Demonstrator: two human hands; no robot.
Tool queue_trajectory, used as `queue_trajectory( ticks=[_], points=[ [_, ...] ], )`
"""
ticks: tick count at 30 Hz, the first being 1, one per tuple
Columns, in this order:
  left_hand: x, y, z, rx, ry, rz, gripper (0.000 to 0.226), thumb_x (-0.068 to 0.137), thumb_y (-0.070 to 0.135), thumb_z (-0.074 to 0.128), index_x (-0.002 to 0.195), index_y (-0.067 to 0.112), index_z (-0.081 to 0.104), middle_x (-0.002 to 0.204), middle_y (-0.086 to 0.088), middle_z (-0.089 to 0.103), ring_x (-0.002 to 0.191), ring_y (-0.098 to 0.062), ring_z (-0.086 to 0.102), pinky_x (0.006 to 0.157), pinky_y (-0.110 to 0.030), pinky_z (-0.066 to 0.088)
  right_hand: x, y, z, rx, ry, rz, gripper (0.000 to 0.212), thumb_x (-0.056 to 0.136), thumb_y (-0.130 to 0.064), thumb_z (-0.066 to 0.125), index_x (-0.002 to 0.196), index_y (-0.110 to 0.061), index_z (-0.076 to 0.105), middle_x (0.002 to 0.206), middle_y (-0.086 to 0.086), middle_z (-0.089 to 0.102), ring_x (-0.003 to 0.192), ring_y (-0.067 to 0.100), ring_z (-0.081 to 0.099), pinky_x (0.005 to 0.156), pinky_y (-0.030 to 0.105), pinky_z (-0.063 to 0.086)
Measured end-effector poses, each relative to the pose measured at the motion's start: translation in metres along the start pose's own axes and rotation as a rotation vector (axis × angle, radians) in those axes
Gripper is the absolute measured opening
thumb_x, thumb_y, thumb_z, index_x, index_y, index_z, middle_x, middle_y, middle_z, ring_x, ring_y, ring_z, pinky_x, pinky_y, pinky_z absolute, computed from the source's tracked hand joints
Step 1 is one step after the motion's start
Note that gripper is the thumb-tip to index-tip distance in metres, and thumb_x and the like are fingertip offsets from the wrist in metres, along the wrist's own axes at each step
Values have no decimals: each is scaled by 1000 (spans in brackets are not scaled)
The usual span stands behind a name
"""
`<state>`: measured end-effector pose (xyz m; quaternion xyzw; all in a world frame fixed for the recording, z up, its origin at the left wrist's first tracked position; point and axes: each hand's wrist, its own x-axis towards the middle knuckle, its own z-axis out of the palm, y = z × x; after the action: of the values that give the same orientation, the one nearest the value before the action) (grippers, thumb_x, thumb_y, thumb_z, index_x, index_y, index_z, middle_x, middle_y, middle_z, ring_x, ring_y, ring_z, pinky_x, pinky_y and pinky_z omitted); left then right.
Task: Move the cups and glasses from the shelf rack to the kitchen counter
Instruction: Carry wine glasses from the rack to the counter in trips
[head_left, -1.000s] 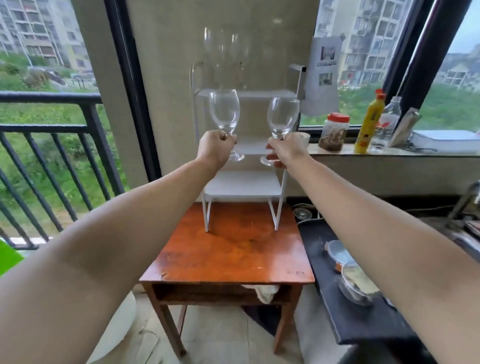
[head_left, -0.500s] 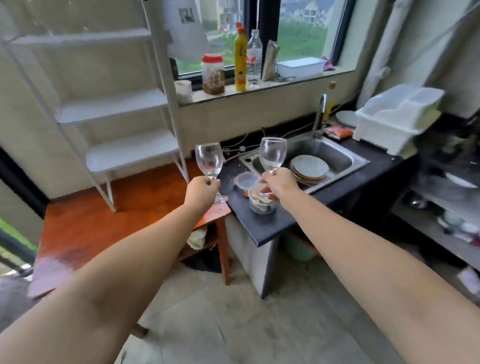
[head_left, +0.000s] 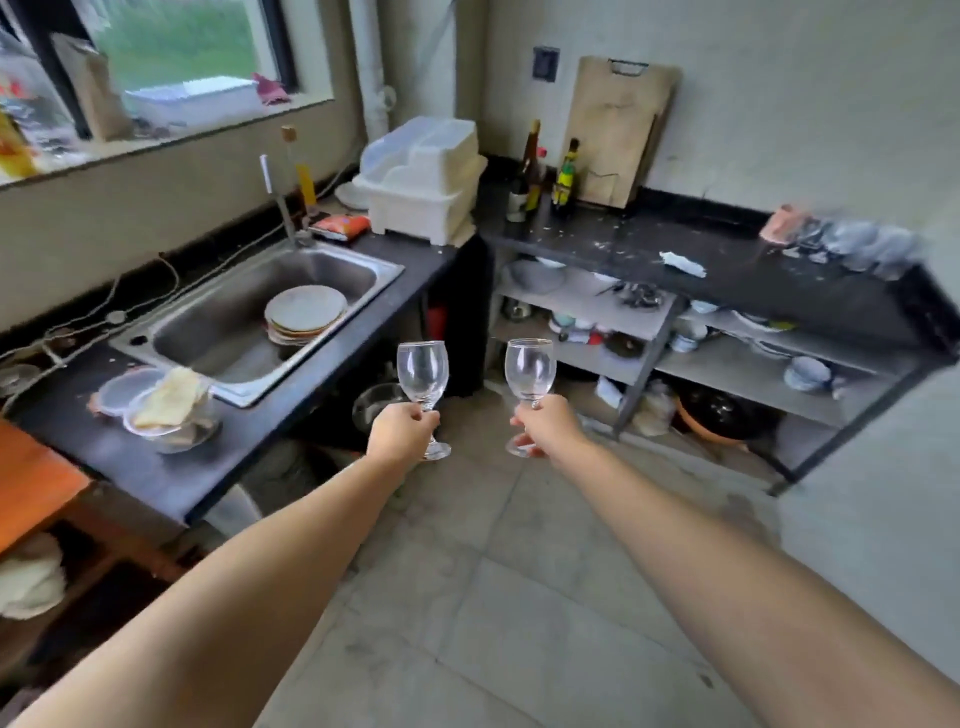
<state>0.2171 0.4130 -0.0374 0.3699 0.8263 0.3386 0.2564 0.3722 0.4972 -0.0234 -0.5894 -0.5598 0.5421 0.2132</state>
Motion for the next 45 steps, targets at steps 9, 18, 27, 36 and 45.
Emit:
queue_trajectory(
  ticks=[9, 18, 27, 36, 45],
  points=[
    [-5, 127, 174, 61, -321, 143, 36, 88, 22, 56, 56, 11, 48, 56, -3, 44, 66, -22, 45, 52, -28, 33, 38, 69, -190, 127, 262, 131, 9, 93, -10, 46, 91, -14, 54, 92, 6, 61, 50, 13, 53, 38, 17, 38],
    [51, 218, 282, 100, -482, 221, 38, 88, 20, 58, 54, 11, 44, 53, -2, 41, 54, -18, 39, 50, -26, 30, 103, 96, -299, 231, 456, 229, 11, 92, -7, 47, 95, -10, 56, 87, 9, 60, 53, 14, 53, 39, 20, 40],
    [149, 337, 377, 195, -638, 369, 31, 90, 23, 55, 63, 10, 47, 57, -3, 40, 55, -18, 39, 57, -28, 30, 198, 78, -394, 363, 598, 285, 13, 92, -4, 46, 84, -8, 55, 77, 3, 59, 52, 15, 52, 35, 16, 38],
    [196, 444, 502, 190, -742, 400, 35, 91, 21, 55, 58, 11, 48, 59, -4, 44, 59, -19, 43, 57, -28, 32, 293, 82, -520, 411, 681, 352, 15, 90, 0, 45, 79, -6, 53, 70, 8, 54, 50, 17, 49, 35, 15, 39],
    [255, 564, 626, 62, -679, 357, 33, 91, 22, 57, 62, 7, 48, 56, -5, 38, 56, -20, 37, 55, -29, 29, 415, 76, -677, 289, 641, 306, 11, 89, -5, 49, 85, -6, 60, 84, 12, 61, 53, 16, 55, 49, 26, 45]
  ],
)
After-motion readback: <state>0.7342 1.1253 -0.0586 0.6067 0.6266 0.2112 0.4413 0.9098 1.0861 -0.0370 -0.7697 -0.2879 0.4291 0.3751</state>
